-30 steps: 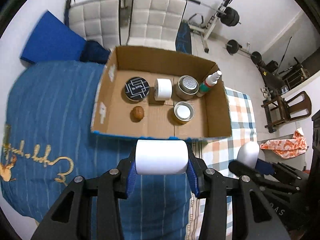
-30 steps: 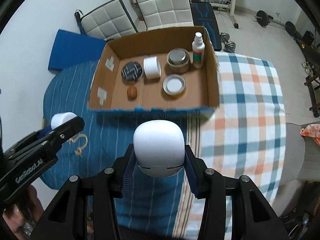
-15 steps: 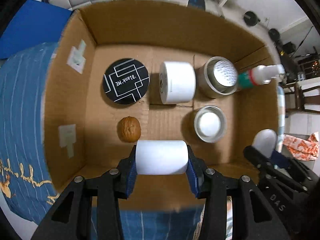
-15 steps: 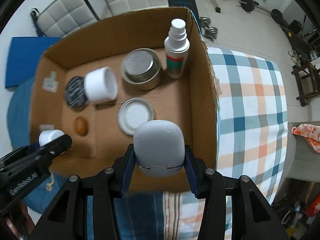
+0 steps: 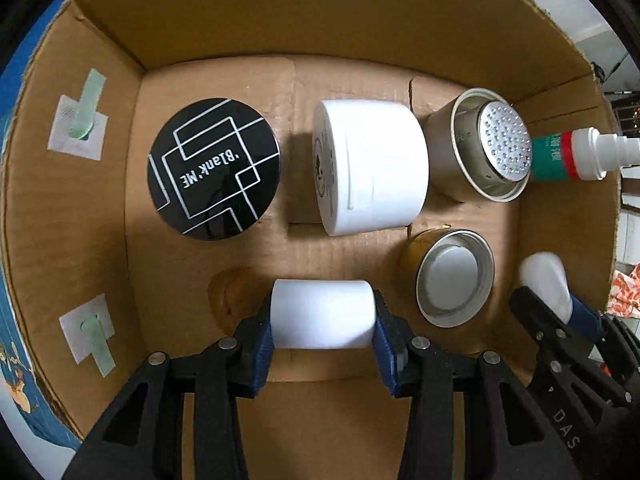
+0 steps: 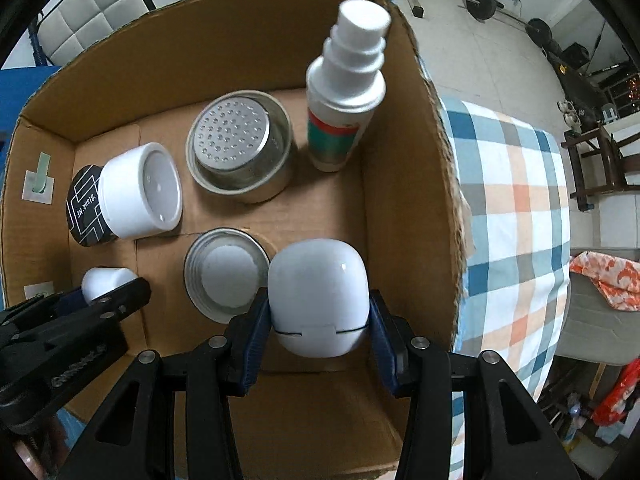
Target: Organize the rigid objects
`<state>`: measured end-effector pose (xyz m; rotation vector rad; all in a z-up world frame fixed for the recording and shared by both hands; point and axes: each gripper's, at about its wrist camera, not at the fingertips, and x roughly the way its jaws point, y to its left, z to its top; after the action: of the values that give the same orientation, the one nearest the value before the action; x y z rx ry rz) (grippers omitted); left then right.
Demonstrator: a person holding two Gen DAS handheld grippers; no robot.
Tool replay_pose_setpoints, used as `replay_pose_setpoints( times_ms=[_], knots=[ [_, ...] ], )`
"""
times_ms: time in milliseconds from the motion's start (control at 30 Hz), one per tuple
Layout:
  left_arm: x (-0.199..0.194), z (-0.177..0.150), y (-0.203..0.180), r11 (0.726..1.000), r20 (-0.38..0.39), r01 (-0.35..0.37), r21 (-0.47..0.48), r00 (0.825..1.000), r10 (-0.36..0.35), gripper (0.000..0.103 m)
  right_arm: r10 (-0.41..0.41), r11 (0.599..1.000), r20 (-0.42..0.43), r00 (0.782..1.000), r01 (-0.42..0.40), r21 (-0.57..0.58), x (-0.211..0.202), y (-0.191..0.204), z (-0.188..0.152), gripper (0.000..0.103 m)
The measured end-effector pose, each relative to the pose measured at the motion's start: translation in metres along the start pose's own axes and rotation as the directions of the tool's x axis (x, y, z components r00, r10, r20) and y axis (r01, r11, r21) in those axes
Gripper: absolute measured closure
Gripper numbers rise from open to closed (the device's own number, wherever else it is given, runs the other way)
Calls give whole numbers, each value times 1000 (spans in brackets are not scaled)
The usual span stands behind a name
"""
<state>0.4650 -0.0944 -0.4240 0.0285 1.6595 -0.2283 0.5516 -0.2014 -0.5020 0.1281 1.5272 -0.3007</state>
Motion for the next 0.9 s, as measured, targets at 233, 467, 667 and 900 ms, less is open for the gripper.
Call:
replay_pose_setpoints(
  times_ms=[233, 467, 667, 900],
  knots=[
    [3, 2, 0, 1000, -30, 1, -12, 1000, -1, 50, -27, 1000, 1, 1000, 27, 16, -1, -3, 8, 52],
    [-22, -2, 4, 999, 44, -33, -20, 998, 33, 14, 7, 1000, 8, 1000, -7, 0, -16, -6, -1, 36],
    [-60, -17, -7, 996, 131, -91, -13, 987, 92, 8, 16, 999, 51, 999, -14, -32, -39, -4, -16, 25],
    [-104, -51, 6, 993, 227, -112, -40, 967, 119, 0, 35, 997, 85, 996, -29, -67, -63, -2, -36, 0]
  ],
)
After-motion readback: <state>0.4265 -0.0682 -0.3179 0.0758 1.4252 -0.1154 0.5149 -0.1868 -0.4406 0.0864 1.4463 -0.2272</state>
